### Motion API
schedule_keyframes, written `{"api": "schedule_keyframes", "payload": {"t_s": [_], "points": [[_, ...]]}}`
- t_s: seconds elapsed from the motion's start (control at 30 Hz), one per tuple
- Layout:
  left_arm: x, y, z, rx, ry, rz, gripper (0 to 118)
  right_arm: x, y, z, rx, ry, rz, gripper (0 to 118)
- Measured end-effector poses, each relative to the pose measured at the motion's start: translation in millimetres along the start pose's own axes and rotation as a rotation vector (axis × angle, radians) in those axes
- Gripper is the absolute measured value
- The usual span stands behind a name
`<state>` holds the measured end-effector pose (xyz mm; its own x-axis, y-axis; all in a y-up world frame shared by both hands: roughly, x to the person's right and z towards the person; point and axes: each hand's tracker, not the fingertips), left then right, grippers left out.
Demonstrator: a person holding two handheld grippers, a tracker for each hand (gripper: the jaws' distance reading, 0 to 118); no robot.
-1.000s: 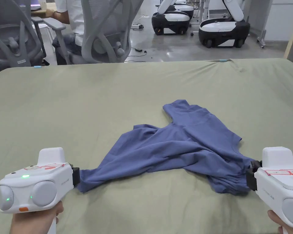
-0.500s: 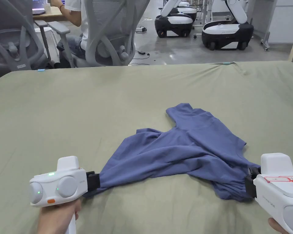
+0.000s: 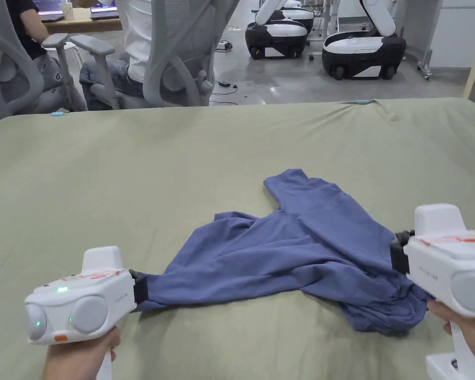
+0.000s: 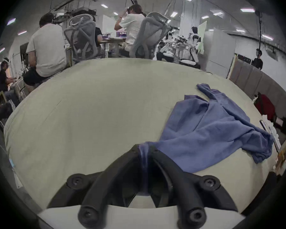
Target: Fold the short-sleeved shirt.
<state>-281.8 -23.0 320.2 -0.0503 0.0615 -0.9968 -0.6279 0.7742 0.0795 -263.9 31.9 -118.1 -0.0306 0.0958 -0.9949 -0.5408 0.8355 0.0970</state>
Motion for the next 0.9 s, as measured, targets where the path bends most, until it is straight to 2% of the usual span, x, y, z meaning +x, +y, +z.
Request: {"api": "schedule_keyframes", "payload": {"t_s": [0.1, 0.2, 0.33, 0.37, 0.4, 0.43, 0.47, 0.5, 0.57, 0.67, 0.73, 0.77, 0.8, 0.83, 0.87, 0.9], "points": [[12, 21, -16, -0.018, 0.008, -0.040, 5, 3, 37, -38, -0.012, 0.063, 0.021, 0], [25, 43, -34, -0.043, -0.006, -0.039, 5, 4, 67, -89, -0.058, 0.088, 0.058, 0], [42, 56, -46, -0.050, -0.016, -0.068, 5, 16, 99, -160, -0.111, 0.123, 0.064, 3], [44, 57, -48, -0.049, -0.019, -0.071, 5, 23, 104, -180, -0.132, 0.132, 0.061, 28], [46, 58, -49, -0.051, -0.021, -0.071, 5, 24, 110, -198, -0.166, 0.141, 0.086, 64], [48, 59, -50, -0.053, -0.020, -0.068, 5, 25, 113, -217, -0.197, 0.164, 0.105, 94], [49, 59, -51, -0.054, -0.020, -0.064, 5, 27, 116, -234, -0.235, 0.181, 0.107, 109], [51, 59, -53, -0.057, -0.019, -0.060, 5, 29, 117, -245, -0.262, 0.189, 0.111, 104], [53, 59, -58, -0.064, -0.012, -0.060, 5, 31, 116, -274, -0.305, 0.183, 0.123, 87], [55, 58, -64, -0.072, -0.007, -0.075, 5, 29, 105, -303, -0.386, 0.130, 0.160, 80], [55, 58, -66, -0.076, -0.007, -0.078, 5, 28, 95, -313, -0.452, 0.163, 0.164, 76], [55, 59, -67, -0.078, -0.008, -0.074, 5, 28, 95, -327, -0.417, 0.162, 0.142, 70], [55, 59, -68, -0.079, -0.011, -0.071, 5, 28, 98, -322, -0.415, 0.149, 0.133, 52], [55, 60, -69, -0.079, -0.011, -0.070, 5, 27, 100, -315, -0.415, 0.164, 0.133, 20], [56, 61, -69, -0.076, -0.008, -0.073, 5, 24, 101, -310, -0.404, 0.214, 0.146, 1], [57, 61, -70, -0.074, -0.002, -0.077, 5, 17, 99, -295, -0.399, 0.204, 0.162, 1]]}}
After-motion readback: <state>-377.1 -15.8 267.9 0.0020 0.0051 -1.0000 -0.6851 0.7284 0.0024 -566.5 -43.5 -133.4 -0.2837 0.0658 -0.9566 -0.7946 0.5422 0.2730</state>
